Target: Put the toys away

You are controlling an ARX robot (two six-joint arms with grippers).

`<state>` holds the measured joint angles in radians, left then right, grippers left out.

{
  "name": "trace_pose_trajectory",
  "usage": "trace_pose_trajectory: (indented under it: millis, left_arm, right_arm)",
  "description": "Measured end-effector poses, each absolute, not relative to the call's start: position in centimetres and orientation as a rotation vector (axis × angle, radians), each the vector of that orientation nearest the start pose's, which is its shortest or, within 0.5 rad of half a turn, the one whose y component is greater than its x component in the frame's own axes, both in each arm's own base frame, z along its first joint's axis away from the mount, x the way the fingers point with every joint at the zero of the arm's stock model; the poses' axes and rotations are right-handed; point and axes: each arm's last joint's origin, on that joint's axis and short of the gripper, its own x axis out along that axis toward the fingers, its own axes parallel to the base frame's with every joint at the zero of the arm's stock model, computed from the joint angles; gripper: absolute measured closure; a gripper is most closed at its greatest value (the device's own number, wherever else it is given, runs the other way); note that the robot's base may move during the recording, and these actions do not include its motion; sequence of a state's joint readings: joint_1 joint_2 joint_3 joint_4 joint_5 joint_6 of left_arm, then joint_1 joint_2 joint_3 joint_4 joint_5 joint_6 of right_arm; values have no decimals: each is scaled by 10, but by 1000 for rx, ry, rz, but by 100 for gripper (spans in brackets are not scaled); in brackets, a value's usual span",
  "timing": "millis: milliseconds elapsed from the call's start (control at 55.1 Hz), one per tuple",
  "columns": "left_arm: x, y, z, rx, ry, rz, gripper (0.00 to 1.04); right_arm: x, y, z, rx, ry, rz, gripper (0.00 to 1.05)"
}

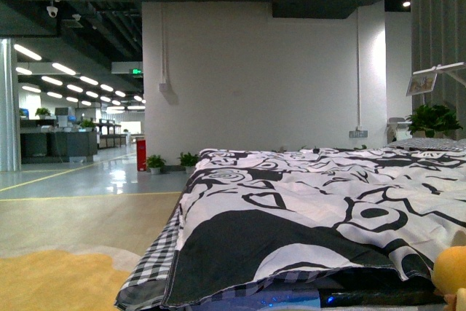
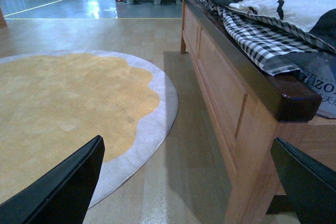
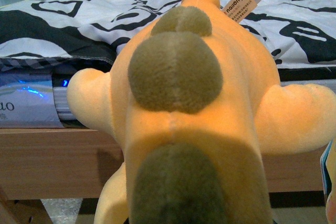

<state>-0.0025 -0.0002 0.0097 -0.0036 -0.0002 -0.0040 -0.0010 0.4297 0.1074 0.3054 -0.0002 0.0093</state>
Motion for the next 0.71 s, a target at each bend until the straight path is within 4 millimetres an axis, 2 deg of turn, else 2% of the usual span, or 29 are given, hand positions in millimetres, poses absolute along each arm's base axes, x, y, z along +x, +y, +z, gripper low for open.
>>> trace_pose_trajectory:
  millis: [708]
  left_arm:
    - [97, 0, 166, -4, -6, -2, 6]
  right_arm:
    - [111, 0, 170, 8, -6, 0, 97]
